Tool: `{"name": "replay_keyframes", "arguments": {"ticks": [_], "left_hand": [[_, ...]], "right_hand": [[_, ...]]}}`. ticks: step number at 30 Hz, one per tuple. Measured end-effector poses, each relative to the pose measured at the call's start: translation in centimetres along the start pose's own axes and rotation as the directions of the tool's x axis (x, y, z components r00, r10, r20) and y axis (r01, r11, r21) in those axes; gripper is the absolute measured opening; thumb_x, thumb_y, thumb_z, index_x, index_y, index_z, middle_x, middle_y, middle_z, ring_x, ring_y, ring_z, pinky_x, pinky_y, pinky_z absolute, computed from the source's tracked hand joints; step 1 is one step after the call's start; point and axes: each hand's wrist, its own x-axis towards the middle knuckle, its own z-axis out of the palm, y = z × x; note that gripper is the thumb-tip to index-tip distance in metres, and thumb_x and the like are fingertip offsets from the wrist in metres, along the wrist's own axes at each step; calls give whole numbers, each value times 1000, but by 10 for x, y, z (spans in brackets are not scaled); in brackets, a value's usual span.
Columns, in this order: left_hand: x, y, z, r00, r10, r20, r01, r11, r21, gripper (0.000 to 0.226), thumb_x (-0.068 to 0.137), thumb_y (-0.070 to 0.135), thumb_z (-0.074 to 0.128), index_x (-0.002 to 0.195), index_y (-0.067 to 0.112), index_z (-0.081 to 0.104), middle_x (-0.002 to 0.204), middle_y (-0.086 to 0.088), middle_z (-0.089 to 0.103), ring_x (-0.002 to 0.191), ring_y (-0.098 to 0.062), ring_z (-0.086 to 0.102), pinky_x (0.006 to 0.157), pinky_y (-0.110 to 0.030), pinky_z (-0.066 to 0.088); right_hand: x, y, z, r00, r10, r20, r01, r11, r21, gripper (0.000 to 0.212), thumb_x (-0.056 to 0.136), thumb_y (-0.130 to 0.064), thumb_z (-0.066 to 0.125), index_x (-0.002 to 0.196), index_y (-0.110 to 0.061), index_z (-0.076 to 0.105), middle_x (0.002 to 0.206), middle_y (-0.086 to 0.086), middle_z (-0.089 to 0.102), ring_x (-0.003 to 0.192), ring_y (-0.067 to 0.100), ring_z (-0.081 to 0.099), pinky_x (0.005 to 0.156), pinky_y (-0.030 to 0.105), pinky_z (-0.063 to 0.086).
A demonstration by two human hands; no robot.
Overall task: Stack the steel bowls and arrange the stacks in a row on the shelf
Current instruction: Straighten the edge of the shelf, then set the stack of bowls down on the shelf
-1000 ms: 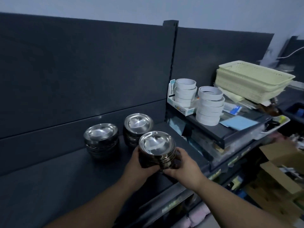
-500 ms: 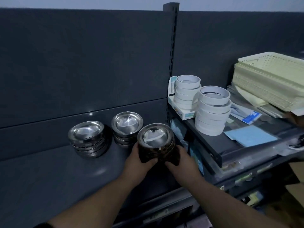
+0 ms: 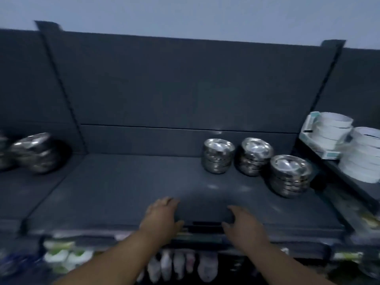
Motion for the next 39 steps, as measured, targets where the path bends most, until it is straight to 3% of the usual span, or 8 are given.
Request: {"name": "replay_keyframes", "arguments": {"ticks": [4, 10, 14, 19, 24, 29, 35, 39], "left_hand": [[-98, -123, -44, 982, -161, -97, 171, 979, 111, 69, 82, 52, 56, 144, 31, 34, 151, 2, 34, 138, -20, 33, 114, -29, 25], [-245, -275, -90, 873, -478, -101, 488, 854, 178, 72, 84, 53, 54, 147, 29, 27, 155, -2, 27, 141, -25, 27, 115, -38, 25], [-309, -343, -107, 766, -628, -134, 642, 758, 115, 74, 83, 57, 55, 147, 30, 28, 155, 0, 28, 141, -24, 28, 115, -36, 25], [-338, -407, -121, 680, -722, -131, 732, 678, 67, 72, 85, 54, 54, 148, 31, 26, 156, 0, 25, 142, -23, 27, 115, -35, 25], [-313, -474, -144, 639, -755, -145, 765, 644, 15, 72, 86, 53, 55, 148, 30, 26, 155, 0, 27, 139, -22, 32, 113, -33, 30], [-264, -535, -172, 652, -739, -168, 743, 667, -56, 71, 85, 53, 57, 147, 28, 31, 153, 2, 30, 137, -18, 35, 111, -29, 33], [-196, -596, -203, 736, -648, -195, 625, 761, -171, 63, 85, 41, 63, 142, 27, 40, 144, 4, 40, 131, -14, 42, 108, -24, 34], [-147, -644, -210, 823, -551, -137, 521, 829, -201, 68, 77, 51, 61, 138, 24, 48, 140, 3, 48, 129, -12, 46, 108, -19, 31]], "right_hand": [[-37, -132, 67, 961, -274, 46, 275, 962, 0, 57, 87, -41, 59, 140, -25, 44, 139, -1, 51, 124, 18, 50, 104, 27, 41], [-98, -315, 153, 783, -564, 264, 593, 804, -41, 67, 87, -50, 52, 148, -32, 30, 156, 1, 29, 141, 22, 30, 115, 31, 27], [-121, -402, 189, 677, -656, 332, 697, 717, -7, 66, 90, -47, 53, 149, -30, 28, 157, -1, 26, 141, 23, 28, 114, 33, 28], [-116, -482, 223, 597, -708, 377, 758, 651, 21, 67, 91, -46, 54, 150, -28, 27, 156, 1, 28, 141, 23, 27, 116, 35, 25], [-61, -543, 245, 594, -715, 370, 756, 653, 50, 67, 93, -45, 52, 151, -25, 24, 157, 0, 25, 142, 21, 25, 117, 34, 24], [16, -582, 245, 679, -667, 309, 668, 735, 117, 66, 92, -45, 55, 149, -22, 30, 153, -1, 32, 137, 20, 34, 112, 33, 33], [71, -610, 267, 791, -546, 275, 532, 837, 131, 67, 88, -43, 61, 146, -19, 35, 150, 2, 37, 135, 19, 39, 111, 27, 33], [86, -629, 288, 827, -505, 247, 494, 863, 107, 64, 87, -45, 61, 143, -22, 39, 146, -2, 41, 133, 14, 42, 111, 21, 31]]}}
